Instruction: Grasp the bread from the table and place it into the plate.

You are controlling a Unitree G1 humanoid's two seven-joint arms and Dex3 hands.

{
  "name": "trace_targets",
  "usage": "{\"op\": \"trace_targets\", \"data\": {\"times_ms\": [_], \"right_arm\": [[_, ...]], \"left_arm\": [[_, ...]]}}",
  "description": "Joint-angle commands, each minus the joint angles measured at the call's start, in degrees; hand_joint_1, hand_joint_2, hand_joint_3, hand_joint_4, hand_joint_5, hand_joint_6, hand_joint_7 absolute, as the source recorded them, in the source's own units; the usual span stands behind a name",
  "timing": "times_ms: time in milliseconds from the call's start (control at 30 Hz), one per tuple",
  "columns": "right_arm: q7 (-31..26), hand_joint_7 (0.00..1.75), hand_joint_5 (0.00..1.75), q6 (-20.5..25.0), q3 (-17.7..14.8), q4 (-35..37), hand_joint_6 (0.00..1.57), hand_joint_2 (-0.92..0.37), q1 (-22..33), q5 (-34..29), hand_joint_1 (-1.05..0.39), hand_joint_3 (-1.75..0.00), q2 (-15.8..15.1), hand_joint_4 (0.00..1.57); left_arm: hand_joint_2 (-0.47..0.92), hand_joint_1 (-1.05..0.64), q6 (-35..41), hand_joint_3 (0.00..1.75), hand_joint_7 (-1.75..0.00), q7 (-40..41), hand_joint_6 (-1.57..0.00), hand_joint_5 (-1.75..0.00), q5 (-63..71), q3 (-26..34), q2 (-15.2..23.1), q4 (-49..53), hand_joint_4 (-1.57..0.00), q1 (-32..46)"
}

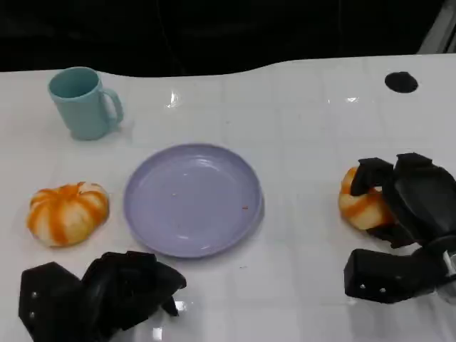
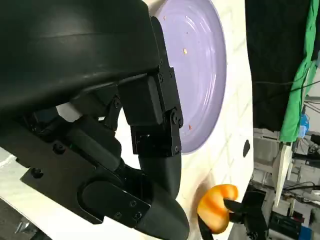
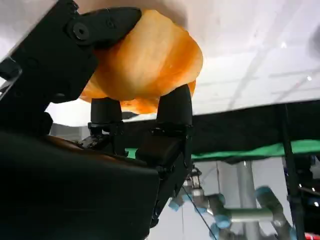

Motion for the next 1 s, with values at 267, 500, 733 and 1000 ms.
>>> {"op": "trace_targets", "data": {"times_ms": [267, 500, 733, 1000], "right_arm": [[-0.5, 1.63, 1.75, -3.4, -0.1, -5.9, 0.85, -0.29, 0.1, 1.8, -0.01, -1.23, 0.1, 0.99], [3.7, 1.57, 1.75, -8.6, -1.2, -13.3, 0.91, -0.16, 1.1, 6.1, 0.00, -1.50, 2.1, 1.04], [11.5, 1.61, 1.75, -9.6, -2.2, -19.0, 0.87, -0.09, 1.2, 9.6, -0.04, -1.62, 4.8, 1.05], [18.4, 1.62, 1.75, -9.2, -1.7, -19.6, 0.85, -0.12, -0.4, 11.4, -0.04, -1.61, 9.3, 1.03]], "left_arm": [[0.69, -1.05, 0.2, 0.15, -0.39, 0.4, -1.52, -1.50, -0.1, 0.7, 0.6, 0.9, -0.90, 0.3], [0.69, -1.05, 0.6, 0.15, -0.40, 0.5, -1.52, -1.51, 0.2, 0.6, 0.6, 0.2, -0.89, 0.5], [0.70, -1.05, 0.3, 0.16, -0.40, 0.5, -1.52, -1.51, 0.3, 0.3, 0.3, -0.5, -0.90, 1.2], [0.69, -1.05, 0.4, 0.15, -0.41, 1.2, -1.52, -1.51, 0.9, -0.3, -0.5, -1.8, -0.89, 2.5]]}}
